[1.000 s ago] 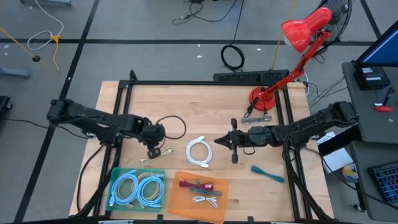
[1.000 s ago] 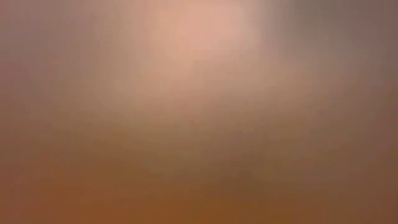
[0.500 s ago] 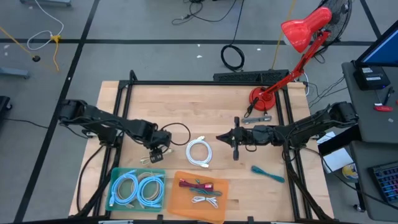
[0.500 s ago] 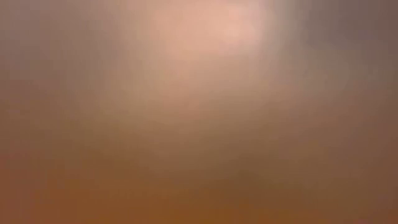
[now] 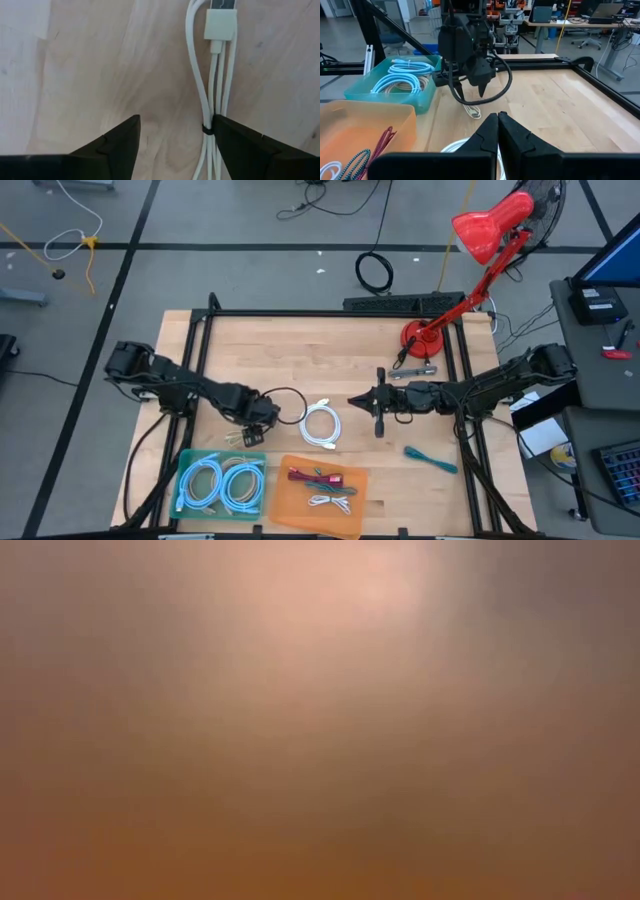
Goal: Pick & Place USB Port
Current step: Put the brown charger cable into the orange bin
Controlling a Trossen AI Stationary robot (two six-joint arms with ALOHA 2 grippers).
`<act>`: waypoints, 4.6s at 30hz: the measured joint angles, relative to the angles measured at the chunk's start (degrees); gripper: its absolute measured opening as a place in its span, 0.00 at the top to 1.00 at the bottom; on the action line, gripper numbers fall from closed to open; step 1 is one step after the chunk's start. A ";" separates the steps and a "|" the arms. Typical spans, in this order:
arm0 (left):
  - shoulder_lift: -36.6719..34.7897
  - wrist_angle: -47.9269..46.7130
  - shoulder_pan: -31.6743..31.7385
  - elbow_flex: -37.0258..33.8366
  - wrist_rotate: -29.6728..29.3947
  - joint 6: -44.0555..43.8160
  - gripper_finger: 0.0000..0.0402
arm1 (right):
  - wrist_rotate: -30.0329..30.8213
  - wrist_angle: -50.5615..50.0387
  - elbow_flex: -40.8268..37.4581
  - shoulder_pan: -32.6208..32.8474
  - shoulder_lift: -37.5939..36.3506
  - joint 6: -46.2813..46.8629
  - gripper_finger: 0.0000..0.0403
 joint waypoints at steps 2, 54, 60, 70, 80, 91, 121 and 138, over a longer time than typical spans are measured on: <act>0.56 0.91 -0.36 -0.72 -0.69 -0.41 0.38 | 0.00 0.04 0.00 0.00 0.00 0.00 1.00; -39.35 36.19 -17.57 -2.18 -42.86 16.64 1.00 | 1.01 21.48 11.92 -0.79 18.36 0.90 0.51; -39.35 36.35 -17.65 -2.18 -42.43 18.20 1.00 | -4.70 17.29 22.37 -1.22 26.24 1.95 0.50; -39.37 46.24 -19.94 -4.39 -37.74 24.39 1.00 | -10.11 16.59 30.30 -1.17 31.86 2.51 0.49; -39.39 61.40 -18.51 -9.92 -27.65 29.28 1.00 | -10.77 16.50 32.30 -0.46 32.15 1.32 0.49; -33.39 71.37 -13.73 -11.01 -17.07 32.72 1.00 | -10.80 17.70 32.26 0.15 32.13 1.83 0.48; -26.58 78.32 -6.14 -10.75 -6.42 33.50 1.00 | -10.69 17.48 32.22 0.50 32.13 1.90 0.59; -26.61 78.22 -6.27 -10.75 -5.35 31.43 0.99 | -10.56 16.33 32.22 0.52 32.13 0.40 0.95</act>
